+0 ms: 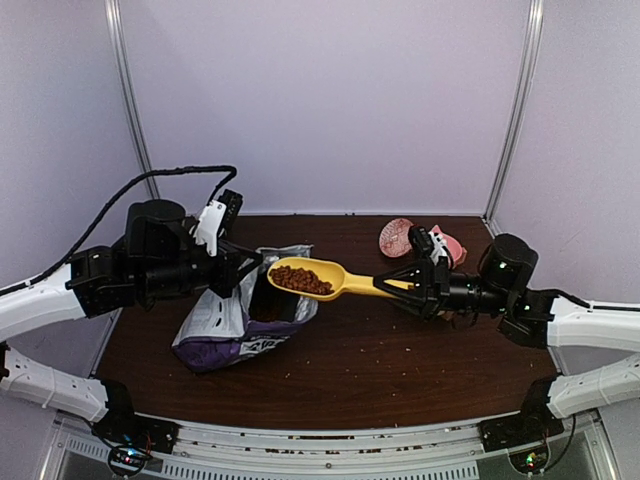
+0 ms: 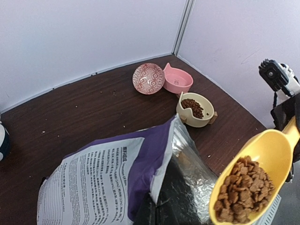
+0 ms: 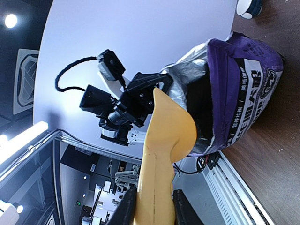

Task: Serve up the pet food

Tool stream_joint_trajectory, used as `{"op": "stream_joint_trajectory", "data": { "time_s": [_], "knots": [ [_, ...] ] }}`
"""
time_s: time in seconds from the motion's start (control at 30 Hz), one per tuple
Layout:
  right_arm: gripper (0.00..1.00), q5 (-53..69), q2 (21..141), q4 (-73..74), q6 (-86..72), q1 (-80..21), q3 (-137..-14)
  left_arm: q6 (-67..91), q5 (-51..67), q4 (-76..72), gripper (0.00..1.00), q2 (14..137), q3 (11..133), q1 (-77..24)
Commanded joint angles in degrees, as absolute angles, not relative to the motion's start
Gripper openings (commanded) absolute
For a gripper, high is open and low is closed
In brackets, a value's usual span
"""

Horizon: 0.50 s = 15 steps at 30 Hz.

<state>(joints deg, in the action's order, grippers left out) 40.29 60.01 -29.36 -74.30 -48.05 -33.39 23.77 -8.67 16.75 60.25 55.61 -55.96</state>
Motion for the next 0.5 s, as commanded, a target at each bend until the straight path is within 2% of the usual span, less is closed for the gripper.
{"op": "stream_joint_trajectory", "data": {
  "time_s": [0.0, 0.17, 0.47],
  "knots": [
    [0.05, 40.55, 57.93, -37.2, -78.39, -47.39, -32.78, 24.61, -9.68, 10.55, 0.0, 58.91, 56.16, -55.37],
    [0.05, 38.91, 57.61, -42.14, -82.74, -46.96, -31.88, 24.52, -8.98, 11.2, 0.0, 59.22, 56.68, -55.28],
    [0.05, 32.56, 52.07, -31.29, -81.98, -41.88, -31.45, 24.7, -9.08, 12.03, 0.0, 58.7, 56.3, -54.8]
  ]
}}
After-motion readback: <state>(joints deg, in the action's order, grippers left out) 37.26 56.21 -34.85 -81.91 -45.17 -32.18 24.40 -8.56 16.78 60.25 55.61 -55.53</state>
